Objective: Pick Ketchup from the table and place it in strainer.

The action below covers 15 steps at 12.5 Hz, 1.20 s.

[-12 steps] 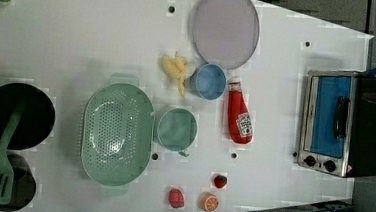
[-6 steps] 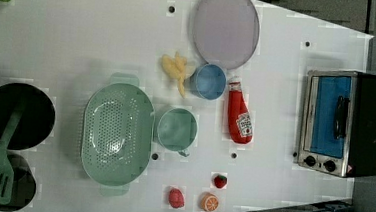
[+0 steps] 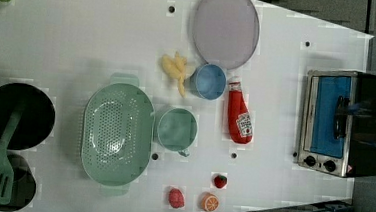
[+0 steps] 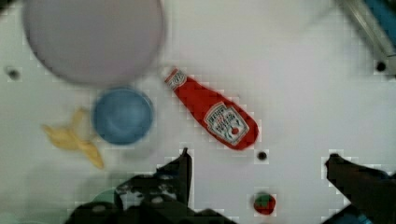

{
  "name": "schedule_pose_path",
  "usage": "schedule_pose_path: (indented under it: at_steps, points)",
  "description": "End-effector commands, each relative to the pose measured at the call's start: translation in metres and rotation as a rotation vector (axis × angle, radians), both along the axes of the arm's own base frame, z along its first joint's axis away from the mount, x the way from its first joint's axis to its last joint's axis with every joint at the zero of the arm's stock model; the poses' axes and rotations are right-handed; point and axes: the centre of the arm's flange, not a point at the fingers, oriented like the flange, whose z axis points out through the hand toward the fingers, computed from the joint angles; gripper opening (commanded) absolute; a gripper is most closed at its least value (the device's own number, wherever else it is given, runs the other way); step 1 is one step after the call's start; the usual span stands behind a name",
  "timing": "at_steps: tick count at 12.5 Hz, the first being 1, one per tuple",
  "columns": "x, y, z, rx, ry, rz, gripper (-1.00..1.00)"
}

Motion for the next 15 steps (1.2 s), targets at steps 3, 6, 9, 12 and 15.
schedule_pose_path:
  at_steps: [3,6,9,12,15]
  points:
    - [0.012,0.005,-0.128,0.05,0.071,0.369,1.0]
    - [0.011,0.007,-0.184,0.083,0.073,0.58,1.0]
    - [0.011,0.008,-0.23,0.106,0.061,0.736,1.0]
    - [0.012,0.009,-0.268,0.106,0.048,0.807,1.0]
    - [0.009,0.011,-0.304,0.096,0.072,0.85,1.0]
